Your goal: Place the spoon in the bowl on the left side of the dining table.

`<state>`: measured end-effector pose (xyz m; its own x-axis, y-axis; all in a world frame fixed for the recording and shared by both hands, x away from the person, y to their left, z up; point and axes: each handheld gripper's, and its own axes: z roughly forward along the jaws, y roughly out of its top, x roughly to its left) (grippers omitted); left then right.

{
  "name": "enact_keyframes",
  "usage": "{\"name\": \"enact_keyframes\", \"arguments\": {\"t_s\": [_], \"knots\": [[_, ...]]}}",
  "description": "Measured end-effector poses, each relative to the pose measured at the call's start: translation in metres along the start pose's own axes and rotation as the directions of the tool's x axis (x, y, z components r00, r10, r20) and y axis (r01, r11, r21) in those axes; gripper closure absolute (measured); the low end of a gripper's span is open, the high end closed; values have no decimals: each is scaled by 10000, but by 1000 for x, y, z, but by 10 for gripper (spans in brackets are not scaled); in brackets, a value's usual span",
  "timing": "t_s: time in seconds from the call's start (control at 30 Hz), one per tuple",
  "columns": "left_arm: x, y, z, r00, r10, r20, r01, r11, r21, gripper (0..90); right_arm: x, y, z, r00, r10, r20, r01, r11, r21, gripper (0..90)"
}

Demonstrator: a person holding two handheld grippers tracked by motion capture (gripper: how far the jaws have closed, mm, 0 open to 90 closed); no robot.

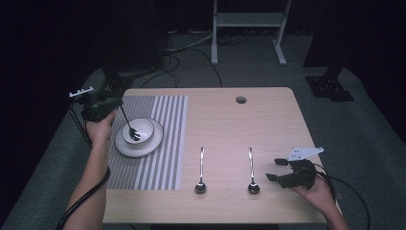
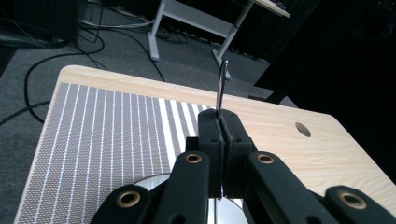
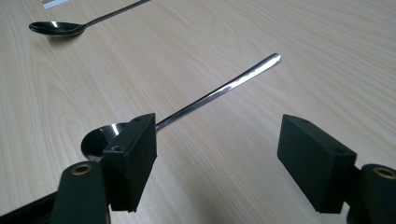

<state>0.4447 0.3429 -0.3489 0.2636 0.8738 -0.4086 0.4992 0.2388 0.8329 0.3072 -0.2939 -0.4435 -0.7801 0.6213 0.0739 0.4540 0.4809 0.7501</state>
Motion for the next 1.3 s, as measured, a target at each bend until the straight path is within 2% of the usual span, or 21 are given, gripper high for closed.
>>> {"name": "enact_keyframes", "arguments": {"t_s": [0.47, 0.87, 1.3], "knots": [[11, -10, 4, 9992, -175, -352, 179, 9998, 96, 891, 1, 0, 1, 10000, -83, 17, 83, 9999, 80, 272], [22, -23, 9, 9980, -424, -462, 435, 9988, 229, 890, 0, 0, 2, 10000, -82, 56, 82, 9999, 92, 272], [30, -28, 8, 9974, -538, -473, 548, 9983, 202, 890, 0, 0, 3, 10000, -76, 39, 76, 9998, 176, 272]]}}
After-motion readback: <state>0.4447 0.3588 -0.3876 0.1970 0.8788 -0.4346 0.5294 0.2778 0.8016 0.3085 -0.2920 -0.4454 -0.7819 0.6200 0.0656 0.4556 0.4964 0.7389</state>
